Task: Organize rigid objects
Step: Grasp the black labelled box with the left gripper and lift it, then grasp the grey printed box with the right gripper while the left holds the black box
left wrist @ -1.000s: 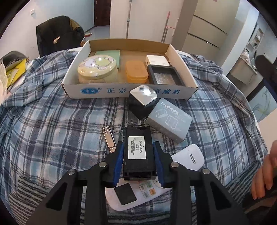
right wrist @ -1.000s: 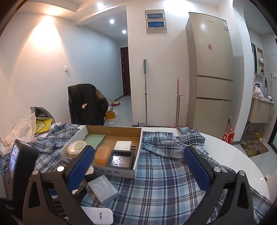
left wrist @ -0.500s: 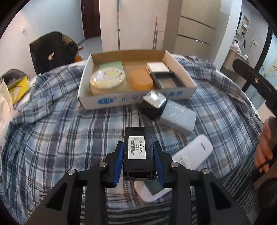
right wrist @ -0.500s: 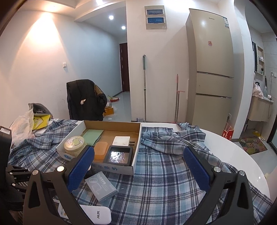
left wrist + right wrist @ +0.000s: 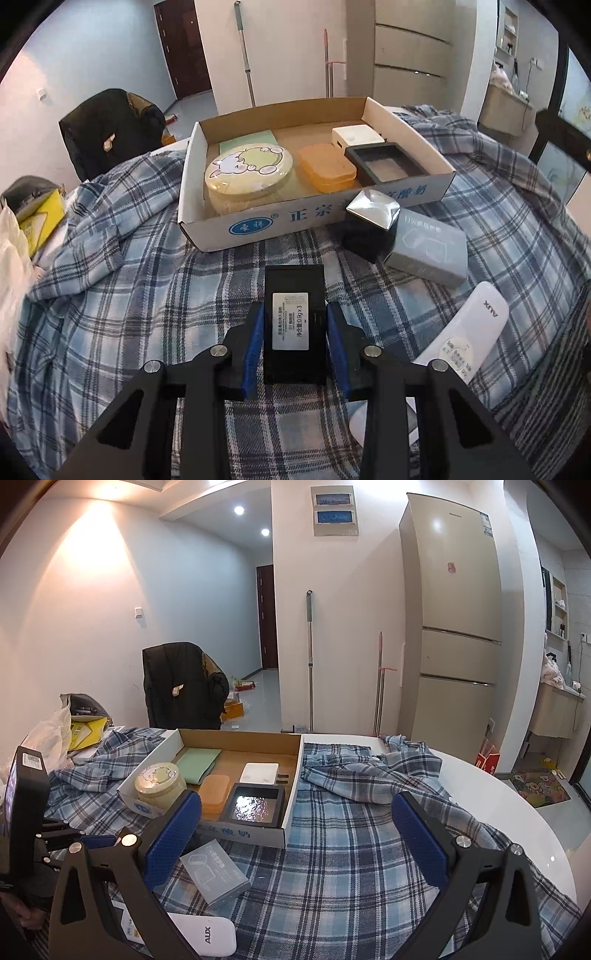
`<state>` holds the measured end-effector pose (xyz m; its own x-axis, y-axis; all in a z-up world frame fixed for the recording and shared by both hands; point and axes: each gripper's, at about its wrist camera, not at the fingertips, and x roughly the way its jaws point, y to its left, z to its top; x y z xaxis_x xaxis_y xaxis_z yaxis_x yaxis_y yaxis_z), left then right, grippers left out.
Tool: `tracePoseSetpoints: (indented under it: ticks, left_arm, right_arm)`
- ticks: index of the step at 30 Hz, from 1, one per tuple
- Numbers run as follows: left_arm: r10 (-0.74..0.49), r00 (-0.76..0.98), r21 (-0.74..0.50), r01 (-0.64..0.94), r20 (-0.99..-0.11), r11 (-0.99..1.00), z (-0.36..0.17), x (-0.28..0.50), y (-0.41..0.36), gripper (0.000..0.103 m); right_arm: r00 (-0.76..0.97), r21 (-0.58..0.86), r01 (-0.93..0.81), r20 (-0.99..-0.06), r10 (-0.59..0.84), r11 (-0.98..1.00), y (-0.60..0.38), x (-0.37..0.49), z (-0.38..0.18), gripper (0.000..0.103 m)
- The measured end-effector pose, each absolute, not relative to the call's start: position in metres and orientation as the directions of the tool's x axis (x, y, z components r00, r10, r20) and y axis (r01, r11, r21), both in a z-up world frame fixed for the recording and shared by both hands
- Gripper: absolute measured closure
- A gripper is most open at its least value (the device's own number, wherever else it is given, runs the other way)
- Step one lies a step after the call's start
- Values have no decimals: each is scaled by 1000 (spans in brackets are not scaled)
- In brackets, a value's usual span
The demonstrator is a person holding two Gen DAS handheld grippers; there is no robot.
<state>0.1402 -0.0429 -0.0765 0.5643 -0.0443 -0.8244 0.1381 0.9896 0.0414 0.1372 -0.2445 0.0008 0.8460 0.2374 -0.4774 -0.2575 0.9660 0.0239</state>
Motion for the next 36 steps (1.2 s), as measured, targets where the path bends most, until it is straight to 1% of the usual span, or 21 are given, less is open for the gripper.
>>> tracePoseSetpoints:
  ticks: [6, 12, 16, 18, 19, 21, 22, 25, 30, 33, 36]
  left_arm:
    - [-94, 534, -22, 140, -840, 990, -84, 146, -38, 68]
    - [-130, 543, -65, 137, -829, 988, -83, 145, -31, 67]
    - [-167, 613, -102, 140, -772, 985, -70, 134, -23, 67]
    - [-175, 666, -104, 144, -726, 984, -60, 126, -20, 67]
    - [-176, 692, -103, 146, -700, 984, -54, 122, -19, 68]
    - [-177, 723, -98, 151, -668, 984, -48, 116, -19, 68]
    - [-176, 733, -93, 153, -657, 984, -46, 115, -19, 67]
    - [-180, 748, -89, 161, -638, 983, -42, 112, -20, 67]
    - [-170, 763, -80, 154, -624, 985, -41, 109, -19, 67]
    - [-162, 768, -72, 150, -620, 986, -40, 108, -20, 67]
    - [-162, 767, -72, 150, -621, 986, -41, 108, -20, 67]
  right_arm:
    - [833, 18, -263, -501, 236, 965, -241, 140, -5, 1]
    - [832, 8, -263, -504, 231, 965, -240, 141, -6, 0]
    - [829, -9, -269, -511, 227, 963, -238, 143, -5, 1]
    - [806, -11, -315, -531, 261, 949, -232, 144, -3, 1]
    - [794, -14, -338, -541, 277, 941, -227, 145, -3, 2]
    - [773, -20, -375, -559, 301, 927, -219, 144, -3, 9]
    - [758, -13, -395, -569, 318, 919, -215, 144, -4, 10]
    - [671, 21, -478, -636, 381, 878, -200, 151, -16, 18]
    - [552, -30, -591, -744, 377, 806, -175, 161, -44, 32]
    - [492, -33, -636, -787, 373, 771, -166, 166, -59, 33]
    - [478, -14, -633, -794, 376, 774, -163, 167, -69, 33]
